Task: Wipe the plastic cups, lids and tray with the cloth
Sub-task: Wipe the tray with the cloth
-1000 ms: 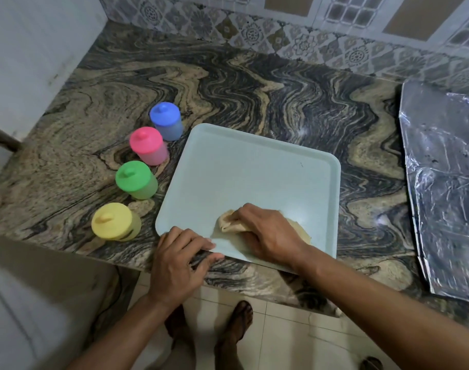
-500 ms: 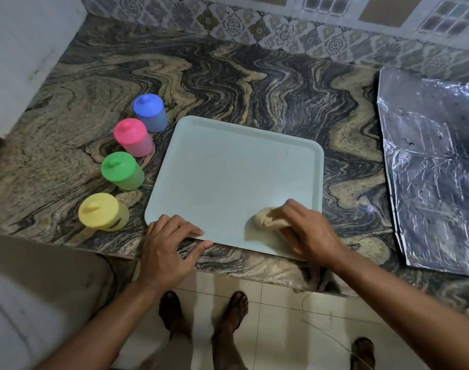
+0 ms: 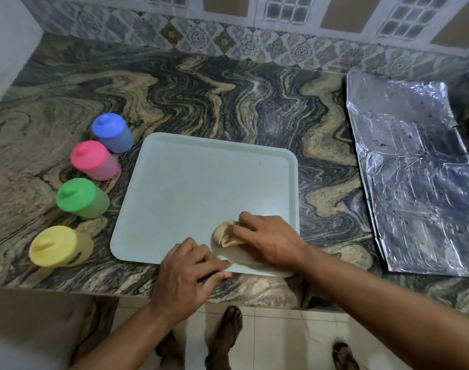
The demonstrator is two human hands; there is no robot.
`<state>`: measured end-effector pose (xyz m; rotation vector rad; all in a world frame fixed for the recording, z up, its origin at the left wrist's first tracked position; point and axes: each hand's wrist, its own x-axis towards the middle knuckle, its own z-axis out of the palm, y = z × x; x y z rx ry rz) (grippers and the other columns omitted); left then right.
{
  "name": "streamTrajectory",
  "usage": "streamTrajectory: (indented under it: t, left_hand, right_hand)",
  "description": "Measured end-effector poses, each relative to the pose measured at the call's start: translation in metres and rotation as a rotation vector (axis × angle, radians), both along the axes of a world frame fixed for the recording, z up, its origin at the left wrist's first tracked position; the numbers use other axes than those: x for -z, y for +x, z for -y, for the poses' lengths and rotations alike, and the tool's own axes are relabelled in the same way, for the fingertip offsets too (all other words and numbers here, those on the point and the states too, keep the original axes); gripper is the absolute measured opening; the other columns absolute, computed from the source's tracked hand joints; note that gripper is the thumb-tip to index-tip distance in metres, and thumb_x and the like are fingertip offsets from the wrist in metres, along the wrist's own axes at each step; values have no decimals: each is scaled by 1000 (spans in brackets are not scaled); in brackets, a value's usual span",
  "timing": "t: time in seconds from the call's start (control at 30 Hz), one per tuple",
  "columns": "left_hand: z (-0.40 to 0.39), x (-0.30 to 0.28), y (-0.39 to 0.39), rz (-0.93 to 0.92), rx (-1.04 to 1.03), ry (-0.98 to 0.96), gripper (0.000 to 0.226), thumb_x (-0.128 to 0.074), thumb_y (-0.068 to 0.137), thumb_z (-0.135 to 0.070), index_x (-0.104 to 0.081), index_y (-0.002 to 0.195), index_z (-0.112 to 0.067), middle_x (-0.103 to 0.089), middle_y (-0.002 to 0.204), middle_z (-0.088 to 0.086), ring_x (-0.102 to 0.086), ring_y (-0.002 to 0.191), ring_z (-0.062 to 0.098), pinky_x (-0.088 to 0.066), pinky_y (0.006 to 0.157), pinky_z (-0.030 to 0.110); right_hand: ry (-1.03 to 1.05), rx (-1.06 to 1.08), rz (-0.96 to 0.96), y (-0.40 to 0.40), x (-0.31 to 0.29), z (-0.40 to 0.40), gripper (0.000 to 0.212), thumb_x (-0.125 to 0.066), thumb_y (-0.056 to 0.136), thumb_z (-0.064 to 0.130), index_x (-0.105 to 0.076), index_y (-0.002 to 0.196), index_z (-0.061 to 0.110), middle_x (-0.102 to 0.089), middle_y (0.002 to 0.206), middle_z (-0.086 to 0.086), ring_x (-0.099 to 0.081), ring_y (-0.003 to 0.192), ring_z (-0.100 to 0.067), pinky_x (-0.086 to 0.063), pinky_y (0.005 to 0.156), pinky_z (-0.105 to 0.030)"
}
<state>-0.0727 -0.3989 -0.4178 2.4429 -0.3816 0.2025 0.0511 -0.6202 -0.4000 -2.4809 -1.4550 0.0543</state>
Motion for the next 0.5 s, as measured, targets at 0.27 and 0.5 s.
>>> streamTrajectory:
  t: [0.27, 0.5]
  left_hand:
    - [-3, -2, 2, -50, 11, -56, 22, -81, 89, -49, -78, 110, -45, -60, 81, -18, -52, 78, 10, -47, 62, 30]
    - [0, -7, 4, -64, -23, -61, 19, -74, 92, -55, -79, 109, -48, -57, 78, -19, -53, 74, 10, -49, 62, 25]
  right_hand:
    - [-60, 101, 111, 105, -9, -12, 34, -41, 90, 30, -61, 115, 18, -58, 99, -8, -63, 65, -32, -29, 51, -29]
    - [-106, 70, 168, 164, -14, -20, 28, -33, 99, 34, -44, 122, 24, -57, 107, -12, -65, 69, -36, -49, 49, -39]
